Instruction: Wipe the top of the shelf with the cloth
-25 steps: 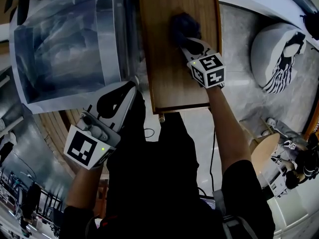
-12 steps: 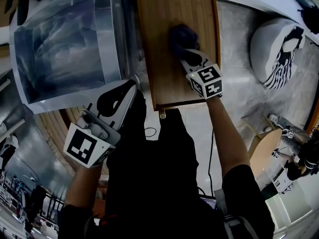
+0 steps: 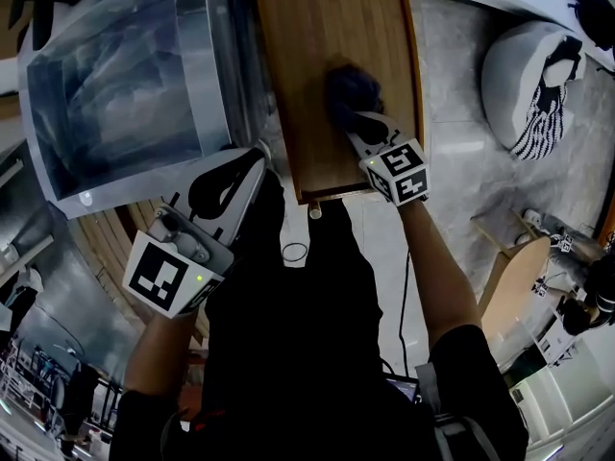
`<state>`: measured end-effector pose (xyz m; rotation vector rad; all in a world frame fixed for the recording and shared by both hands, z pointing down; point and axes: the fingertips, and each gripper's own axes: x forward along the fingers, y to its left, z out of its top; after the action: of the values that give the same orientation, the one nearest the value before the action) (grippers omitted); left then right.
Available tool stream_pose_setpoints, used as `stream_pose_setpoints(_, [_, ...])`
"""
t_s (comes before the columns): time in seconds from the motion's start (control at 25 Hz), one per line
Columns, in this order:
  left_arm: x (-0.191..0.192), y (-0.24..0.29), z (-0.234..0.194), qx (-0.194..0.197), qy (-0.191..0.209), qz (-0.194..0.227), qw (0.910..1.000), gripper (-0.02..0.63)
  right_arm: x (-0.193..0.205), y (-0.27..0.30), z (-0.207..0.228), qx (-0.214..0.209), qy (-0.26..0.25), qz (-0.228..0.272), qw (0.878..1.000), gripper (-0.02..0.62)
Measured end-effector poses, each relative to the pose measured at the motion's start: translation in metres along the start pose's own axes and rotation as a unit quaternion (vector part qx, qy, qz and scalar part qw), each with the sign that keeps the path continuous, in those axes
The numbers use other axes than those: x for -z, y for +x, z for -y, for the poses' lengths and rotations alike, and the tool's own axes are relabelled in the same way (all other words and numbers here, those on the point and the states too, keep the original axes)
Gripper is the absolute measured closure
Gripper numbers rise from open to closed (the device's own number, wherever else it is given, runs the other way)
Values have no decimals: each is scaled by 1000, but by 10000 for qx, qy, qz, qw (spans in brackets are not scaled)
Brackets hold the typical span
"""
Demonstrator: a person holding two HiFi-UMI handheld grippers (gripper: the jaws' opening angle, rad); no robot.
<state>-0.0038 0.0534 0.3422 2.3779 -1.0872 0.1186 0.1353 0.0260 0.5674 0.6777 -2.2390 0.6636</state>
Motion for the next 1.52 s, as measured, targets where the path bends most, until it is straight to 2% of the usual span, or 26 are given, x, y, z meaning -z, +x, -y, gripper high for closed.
stream_pose_setpoints(0.2, [-2, -3, 8, 81, 73, -5, 9999, 583, 20, -13, -19, -81, 98, -69, 9999, 535])
stream_pose_setpoints(0.36, [-13, -3, 14, 193, 199, 240, 9993, 583, 33, -24, -30, -126, 268, -133, 9995, 535])
stream_pose_setpoints(0.72, [-12, -1, 29, 272, 273, 46, 9992, 583, 47, -47, -47, -178, 479, -155, 9986, 535])
stream_pose_setpoints(0.88, [-25, 4, 36, 326, 362, 240, 9985, 583, 52, -59, -51, -233, 619, -163, 9977, 535])
stream_pose_setpoints(1.16, [-41, 12, 40, 66, 432, 364, 9984, 583, 47, -78, -54, -451, 715, -106, 9964, 535])
stream_pose_setpoints(1.28, [-46, 17, 43, -42, 434, 457, 9980, 583, 32, -88, -47, -465, 695, 92, 9965, 535])
stream_pose_setpoints(1.52, [-38, 22, 37, -506, 312, 490, 9970, 583, -6, -99, -24, -513, 651, 603, 9947, 535])
